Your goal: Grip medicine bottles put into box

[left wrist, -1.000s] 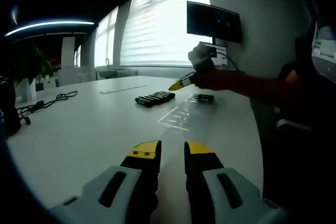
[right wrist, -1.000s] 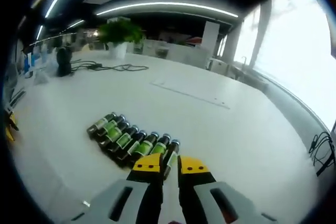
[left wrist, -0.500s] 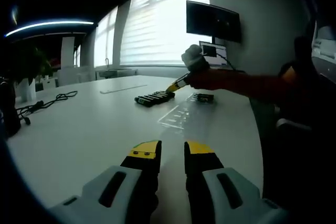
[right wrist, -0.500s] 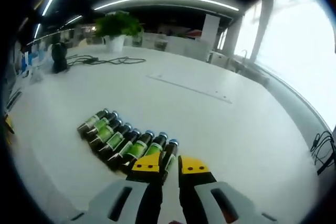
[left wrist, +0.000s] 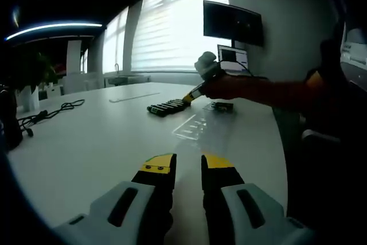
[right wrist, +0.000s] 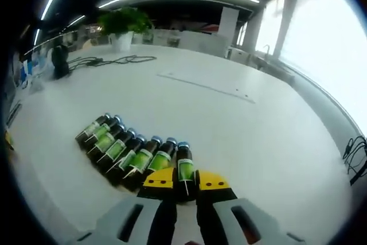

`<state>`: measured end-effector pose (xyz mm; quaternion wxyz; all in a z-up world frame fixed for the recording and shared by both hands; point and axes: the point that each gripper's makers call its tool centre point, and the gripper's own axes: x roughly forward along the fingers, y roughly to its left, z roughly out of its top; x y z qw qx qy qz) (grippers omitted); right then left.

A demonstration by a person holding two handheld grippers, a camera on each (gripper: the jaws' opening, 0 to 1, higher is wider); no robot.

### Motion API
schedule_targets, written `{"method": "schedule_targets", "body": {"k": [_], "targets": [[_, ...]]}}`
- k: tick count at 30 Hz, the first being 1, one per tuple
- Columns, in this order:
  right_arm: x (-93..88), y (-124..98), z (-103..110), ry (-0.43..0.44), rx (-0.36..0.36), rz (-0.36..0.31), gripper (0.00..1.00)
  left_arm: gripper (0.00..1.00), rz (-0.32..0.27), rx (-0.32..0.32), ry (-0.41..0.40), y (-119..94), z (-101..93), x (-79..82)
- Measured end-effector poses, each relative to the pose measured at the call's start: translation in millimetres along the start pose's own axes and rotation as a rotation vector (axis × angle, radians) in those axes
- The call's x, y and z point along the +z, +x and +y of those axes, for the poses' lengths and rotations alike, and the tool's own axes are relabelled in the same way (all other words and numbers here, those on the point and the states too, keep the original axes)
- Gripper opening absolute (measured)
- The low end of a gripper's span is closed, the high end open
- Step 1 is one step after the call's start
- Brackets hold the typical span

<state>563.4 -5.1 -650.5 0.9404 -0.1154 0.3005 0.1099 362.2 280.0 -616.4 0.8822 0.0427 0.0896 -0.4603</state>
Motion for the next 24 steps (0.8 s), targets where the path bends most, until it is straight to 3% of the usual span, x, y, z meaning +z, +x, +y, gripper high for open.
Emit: {"method": "schedule_targets", "body": {"k": [14,24], "targets": [[-1.9,-2.0,-0.4,0.009,0.009,0.011,0.07,0.12,0.002,0.002,0.002,0.7,-0.8,-0.4],[2.3,-15.9,-1.9,0.006,-0.009,-0.019,0.07,0.12,0.002,0.001,0.002,0.7,-1.1,-0.4]]}}
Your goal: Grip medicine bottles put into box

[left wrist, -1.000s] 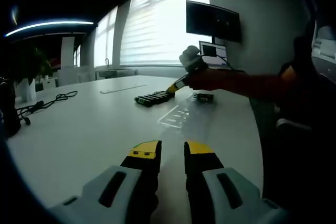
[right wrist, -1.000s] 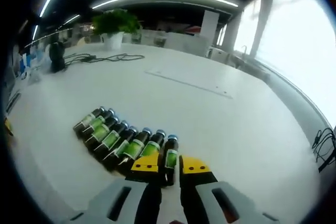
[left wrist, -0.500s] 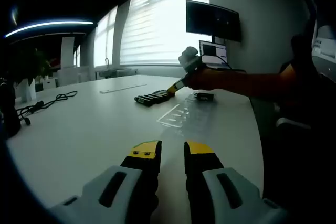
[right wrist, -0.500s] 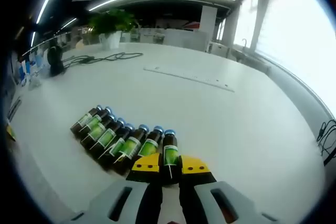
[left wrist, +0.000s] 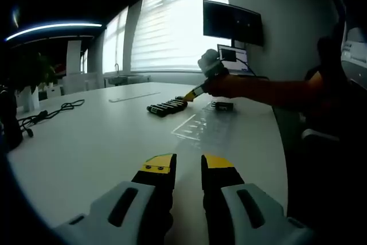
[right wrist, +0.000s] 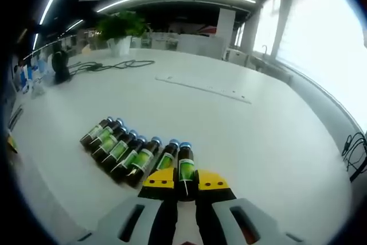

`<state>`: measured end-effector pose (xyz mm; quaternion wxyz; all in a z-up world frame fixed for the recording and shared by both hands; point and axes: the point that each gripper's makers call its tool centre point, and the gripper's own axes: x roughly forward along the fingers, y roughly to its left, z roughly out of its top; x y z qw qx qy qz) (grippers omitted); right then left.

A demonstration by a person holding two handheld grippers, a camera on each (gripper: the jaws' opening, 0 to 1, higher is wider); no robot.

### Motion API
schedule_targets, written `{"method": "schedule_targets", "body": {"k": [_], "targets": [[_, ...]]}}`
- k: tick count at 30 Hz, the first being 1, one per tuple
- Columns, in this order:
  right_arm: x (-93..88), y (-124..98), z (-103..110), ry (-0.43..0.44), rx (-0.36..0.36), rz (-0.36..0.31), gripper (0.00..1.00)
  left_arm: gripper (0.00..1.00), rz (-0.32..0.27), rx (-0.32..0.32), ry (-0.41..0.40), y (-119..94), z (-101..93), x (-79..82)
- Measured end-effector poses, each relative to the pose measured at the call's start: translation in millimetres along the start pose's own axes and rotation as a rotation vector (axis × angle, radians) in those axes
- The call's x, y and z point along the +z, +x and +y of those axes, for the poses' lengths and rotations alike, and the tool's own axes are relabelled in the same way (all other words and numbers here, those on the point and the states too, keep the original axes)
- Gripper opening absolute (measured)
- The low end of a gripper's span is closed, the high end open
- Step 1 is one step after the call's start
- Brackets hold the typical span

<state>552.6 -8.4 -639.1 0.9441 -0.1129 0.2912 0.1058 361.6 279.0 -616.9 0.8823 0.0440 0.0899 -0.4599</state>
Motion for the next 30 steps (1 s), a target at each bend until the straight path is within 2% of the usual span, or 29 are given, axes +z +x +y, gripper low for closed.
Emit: {"method": "schedule_targets", "body": {"k": [20,30], "targets": [[-2.4,-4.4,-0.6,0.02,0.005,-0.002,0.07,0.12,-0.001,-0.001,0.0,-0.3,1.1,-0.2],[-1.3,-14.5,-1.5,0.017,-0.001,-0.021,0.07,0.12,-0.007,-0.004,-0.003,-1.0,1.0,0.6]]}}
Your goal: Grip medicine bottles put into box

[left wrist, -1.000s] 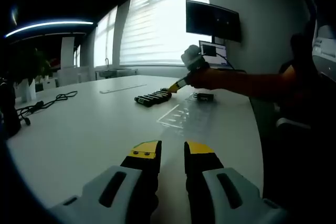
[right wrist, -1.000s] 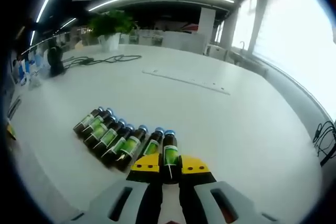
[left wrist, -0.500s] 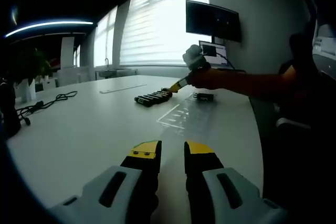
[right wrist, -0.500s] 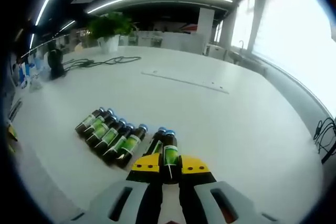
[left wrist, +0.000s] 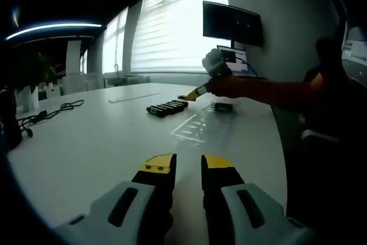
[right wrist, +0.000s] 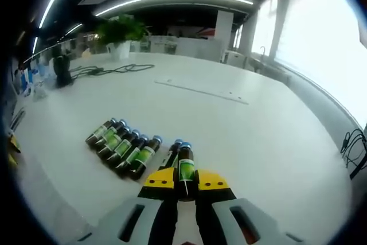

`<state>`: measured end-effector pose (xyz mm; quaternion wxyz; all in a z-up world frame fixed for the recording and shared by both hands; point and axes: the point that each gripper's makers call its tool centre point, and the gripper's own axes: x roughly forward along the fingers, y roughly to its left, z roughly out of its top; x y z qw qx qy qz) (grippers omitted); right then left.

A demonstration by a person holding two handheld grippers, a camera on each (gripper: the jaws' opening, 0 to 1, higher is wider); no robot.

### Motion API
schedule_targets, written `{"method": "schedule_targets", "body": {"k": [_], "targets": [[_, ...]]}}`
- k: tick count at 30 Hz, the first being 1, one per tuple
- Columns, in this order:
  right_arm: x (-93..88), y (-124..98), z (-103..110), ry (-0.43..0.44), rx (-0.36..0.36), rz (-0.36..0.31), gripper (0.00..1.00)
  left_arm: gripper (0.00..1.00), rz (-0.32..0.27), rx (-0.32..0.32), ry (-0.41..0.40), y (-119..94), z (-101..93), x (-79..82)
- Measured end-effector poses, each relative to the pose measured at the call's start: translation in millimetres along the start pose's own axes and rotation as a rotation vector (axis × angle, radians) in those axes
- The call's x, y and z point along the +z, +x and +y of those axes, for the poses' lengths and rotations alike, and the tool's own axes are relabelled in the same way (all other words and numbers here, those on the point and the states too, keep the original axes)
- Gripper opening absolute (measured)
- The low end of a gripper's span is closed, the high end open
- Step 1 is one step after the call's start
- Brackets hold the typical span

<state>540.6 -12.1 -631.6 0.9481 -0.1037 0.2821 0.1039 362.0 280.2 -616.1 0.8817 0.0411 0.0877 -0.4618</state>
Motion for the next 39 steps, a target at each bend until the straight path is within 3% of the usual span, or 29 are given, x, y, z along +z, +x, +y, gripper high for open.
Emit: {"method": "schedule_targets", "body": {"k": [10,28,39], "targets": [[-1.0,-13.7,-4.3,-0.004,-0.008,-0.013,0.07,0.12,0.003,0.004,0.001,0.5,0.4,-0.1],[8.7,-62.2,13.2,-0.016,-0.003,-0.091,0.07,0.12,0.001,0.002,0.001,1.1,0.1,1.1],[-6.9,-82.0,17.6,0.017,-0.002,-0.082,0.07,0.12,0.002,0.003,0.001,1.4,-0.2,1.4]]}}
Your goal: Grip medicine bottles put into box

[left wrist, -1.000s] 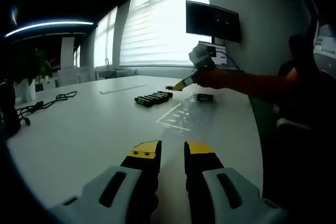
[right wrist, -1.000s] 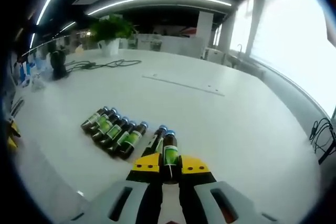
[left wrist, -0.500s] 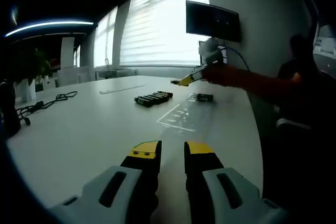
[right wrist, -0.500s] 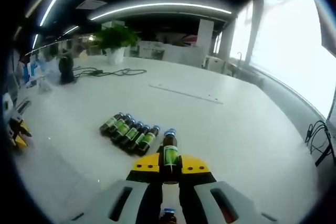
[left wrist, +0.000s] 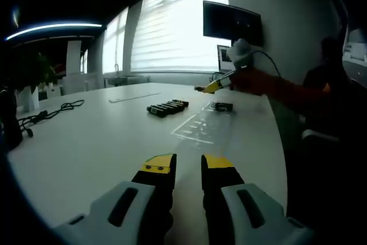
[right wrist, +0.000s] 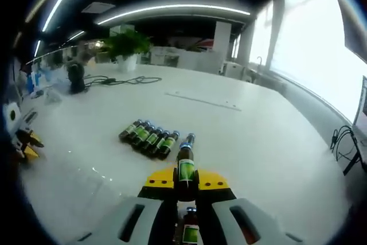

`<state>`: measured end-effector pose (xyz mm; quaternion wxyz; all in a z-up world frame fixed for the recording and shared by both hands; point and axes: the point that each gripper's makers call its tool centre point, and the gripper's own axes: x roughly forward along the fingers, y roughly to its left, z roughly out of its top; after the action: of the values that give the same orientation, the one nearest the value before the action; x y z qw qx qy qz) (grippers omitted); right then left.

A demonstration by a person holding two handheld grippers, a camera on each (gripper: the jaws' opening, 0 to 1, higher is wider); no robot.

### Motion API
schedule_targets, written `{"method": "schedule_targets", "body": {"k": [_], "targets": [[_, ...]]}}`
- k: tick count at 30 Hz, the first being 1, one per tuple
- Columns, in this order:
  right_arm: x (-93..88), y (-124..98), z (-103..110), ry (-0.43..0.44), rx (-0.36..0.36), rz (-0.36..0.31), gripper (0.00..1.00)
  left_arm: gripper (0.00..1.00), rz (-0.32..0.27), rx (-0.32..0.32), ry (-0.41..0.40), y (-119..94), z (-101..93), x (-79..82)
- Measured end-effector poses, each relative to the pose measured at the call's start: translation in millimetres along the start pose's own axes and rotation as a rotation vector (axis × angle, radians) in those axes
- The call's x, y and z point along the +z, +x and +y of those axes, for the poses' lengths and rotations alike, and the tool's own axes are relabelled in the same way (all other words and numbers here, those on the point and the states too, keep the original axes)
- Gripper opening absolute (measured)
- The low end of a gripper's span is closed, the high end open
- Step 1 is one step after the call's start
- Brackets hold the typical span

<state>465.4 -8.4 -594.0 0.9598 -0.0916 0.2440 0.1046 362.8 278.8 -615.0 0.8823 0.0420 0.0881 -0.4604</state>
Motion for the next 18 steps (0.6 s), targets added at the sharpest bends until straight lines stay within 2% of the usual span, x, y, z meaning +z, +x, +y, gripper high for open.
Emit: {"method": "schedule_targets", "body": {"k": [18], "targets": [[-14.8,-25.9,19.1,0.017,0.009,0.004,0.07,0.12,0.0,-0.001,0.0,-1.2,-0.4,-0.6]]}}
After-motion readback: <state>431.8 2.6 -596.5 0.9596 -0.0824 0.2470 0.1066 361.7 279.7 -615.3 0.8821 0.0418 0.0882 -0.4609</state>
